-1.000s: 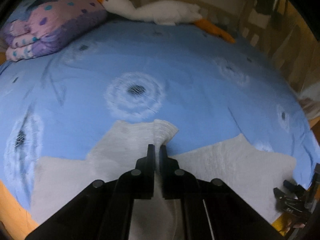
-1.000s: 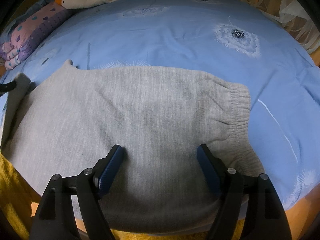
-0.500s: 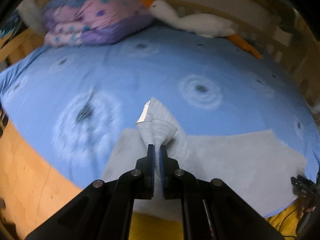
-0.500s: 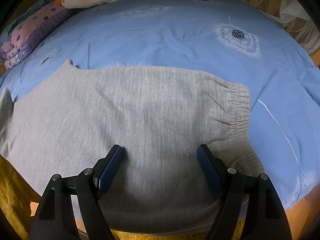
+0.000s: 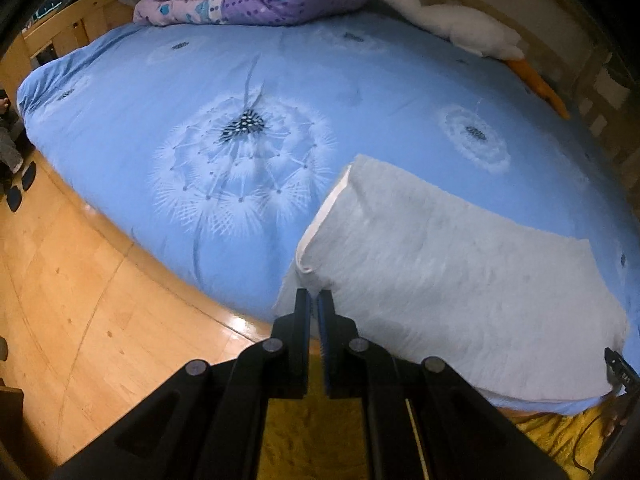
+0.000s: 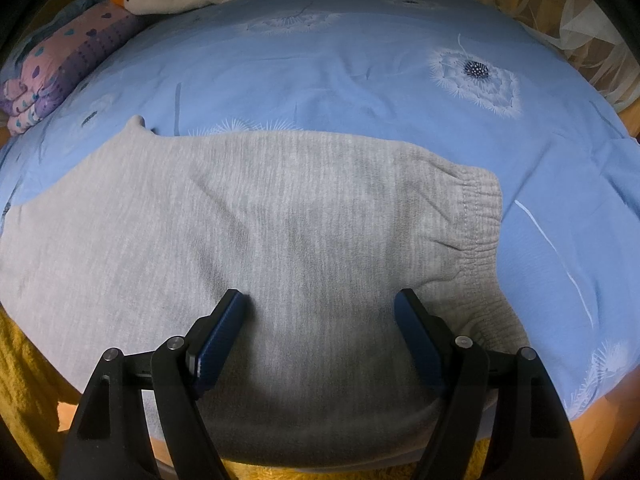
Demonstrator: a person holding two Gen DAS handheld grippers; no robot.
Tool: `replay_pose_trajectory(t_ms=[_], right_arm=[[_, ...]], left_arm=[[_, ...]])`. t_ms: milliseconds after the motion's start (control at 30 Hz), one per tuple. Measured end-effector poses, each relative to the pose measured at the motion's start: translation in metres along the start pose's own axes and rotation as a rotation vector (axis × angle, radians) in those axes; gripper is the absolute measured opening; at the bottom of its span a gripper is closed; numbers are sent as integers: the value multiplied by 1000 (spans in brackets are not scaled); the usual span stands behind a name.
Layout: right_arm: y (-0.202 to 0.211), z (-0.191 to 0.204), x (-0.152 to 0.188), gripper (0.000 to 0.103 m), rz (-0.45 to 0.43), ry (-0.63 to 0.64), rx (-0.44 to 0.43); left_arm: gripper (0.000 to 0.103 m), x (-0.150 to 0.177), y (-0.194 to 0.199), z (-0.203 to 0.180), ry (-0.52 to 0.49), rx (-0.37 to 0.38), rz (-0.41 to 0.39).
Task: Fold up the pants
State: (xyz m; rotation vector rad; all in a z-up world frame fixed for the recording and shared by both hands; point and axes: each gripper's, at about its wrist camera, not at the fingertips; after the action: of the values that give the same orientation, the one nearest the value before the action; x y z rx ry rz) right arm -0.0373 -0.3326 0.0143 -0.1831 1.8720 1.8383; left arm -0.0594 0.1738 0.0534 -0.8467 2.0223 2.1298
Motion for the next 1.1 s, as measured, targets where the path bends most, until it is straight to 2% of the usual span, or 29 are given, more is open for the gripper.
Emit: replay_pose_trajectory(t_ms=[133, 267, 367, 500, 600, 700, 800, 867, 900, 967, 1033, 1100], right_arm=[[0, 0, 0, 78, 0, 0, 0], [0, 0, 0, 79, 0, 0, 1], [0, 0, -1, 78, 5, -4, 1], [9, 3, -15, 77, 44, -32, 18], [25, 9, -31, 77, -2, -72, -46], [30, 30, -47, 77, -19, -78, -157], [14, 61, -59, 77, 18, -50, -248], [-1, 80, -63, 77, 35, -12, -269], [-11, 91, -66, 77, 47, 12, -267], [-31, 103, -69, 77, 72, 33, -221], [-42, 112, -73, 77, 24, 67, -153], [-47, 115, -79, 82, 1, 79, -123]], left_arm=[[4, -1, 7, 6, 20, -60, 3], [6, -13, 24, -1, 46, 45, -45], [13, -28, 28, -25, -7, 102, -62], [13, -47, 20, -64, -83, 177, -58], [13, -57, 3, -89, -141, 194, -38], [13, -62, -18, -99, -137, 196, 5], [13, -62, -39, -97, -127, 160, 39], [13, -60, -49, -92, -137, 113, 48], [14, -59, -54, -87, -143, 94, 41], [16, -59, -60, -77, -134, 103, 23], [15, -61, -63, -68, -111, 121, 22], [14, -65, -66, -62, -99, 127, 26]])
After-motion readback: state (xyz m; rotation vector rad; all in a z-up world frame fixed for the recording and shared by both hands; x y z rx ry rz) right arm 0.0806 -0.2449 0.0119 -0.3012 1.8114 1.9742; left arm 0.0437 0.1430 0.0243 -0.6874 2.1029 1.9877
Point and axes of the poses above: each gripper's, at about its wrist camera, not at the fingertips, and y roughly against the way its jaws point, z to its left, x to its underside, and after that the axes turned 3 degrees about -y, right-handed
